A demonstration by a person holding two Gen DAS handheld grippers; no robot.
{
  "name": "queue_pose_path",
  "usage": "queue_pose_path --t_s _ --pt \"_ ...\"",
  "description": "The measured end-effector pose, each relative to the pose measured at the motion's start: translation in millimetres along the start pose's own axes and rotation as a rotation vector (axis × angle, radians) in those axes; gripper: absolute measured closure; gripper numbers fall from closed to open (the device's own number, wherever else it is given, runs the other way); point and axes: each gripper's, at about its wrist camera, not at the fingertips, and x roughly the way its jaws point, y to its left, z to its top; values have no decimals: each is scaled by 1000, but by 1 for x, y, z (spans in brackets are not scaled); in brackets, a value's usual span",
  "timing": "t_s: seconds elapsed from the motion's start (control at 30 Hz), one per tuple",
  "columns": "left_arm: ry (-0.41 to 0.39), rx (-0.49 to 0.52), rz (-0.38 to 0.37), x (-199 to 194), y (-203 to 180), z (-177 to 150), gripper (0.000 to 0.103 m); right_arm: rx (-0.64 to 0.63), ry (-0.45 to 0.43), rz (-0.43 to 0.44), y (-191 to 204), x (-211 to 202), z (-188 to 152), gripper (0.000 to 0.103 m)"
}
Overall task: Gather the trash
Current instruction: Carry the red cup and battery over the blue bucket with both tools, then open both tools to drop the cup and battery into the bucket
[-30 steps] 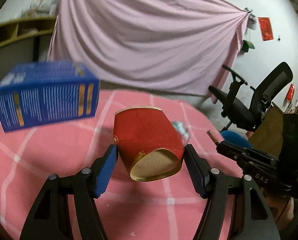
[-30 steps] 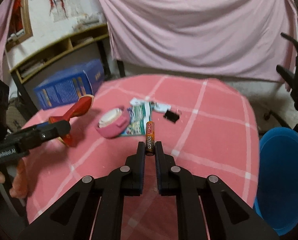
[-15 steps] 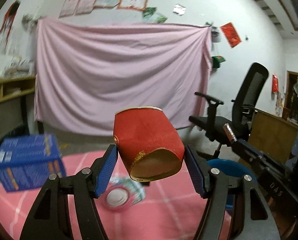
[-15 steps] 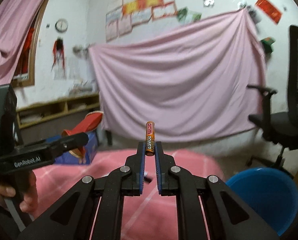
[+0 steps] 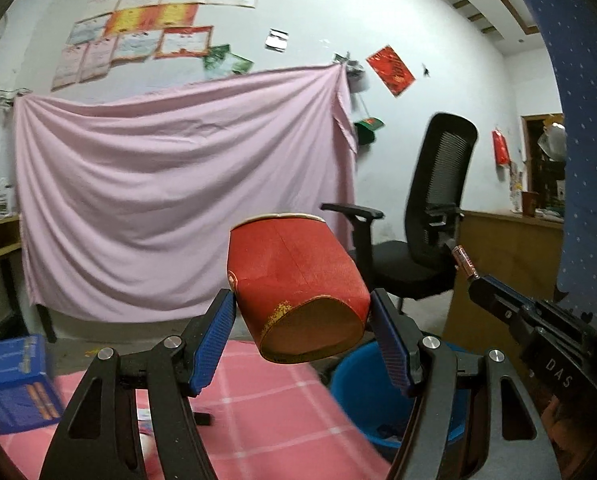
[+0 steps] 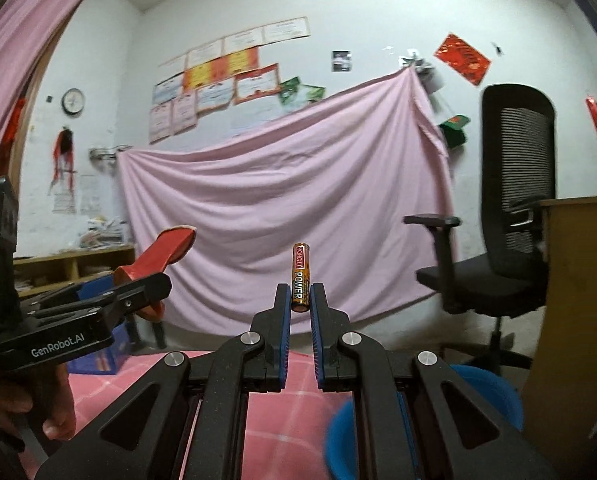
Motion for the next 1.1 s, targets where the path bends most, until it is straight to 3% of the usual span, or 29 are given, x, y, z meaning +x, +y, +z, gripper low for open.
queue_pose_path --t_s 0.43,1.1 --pt "185 -74 -126 72 -60 -14 41 186 152 -148 -85 6 -27 95" --pt "455 -173 -179 129 -66 -39 40 338 287 -203 -127 16 -52 94"
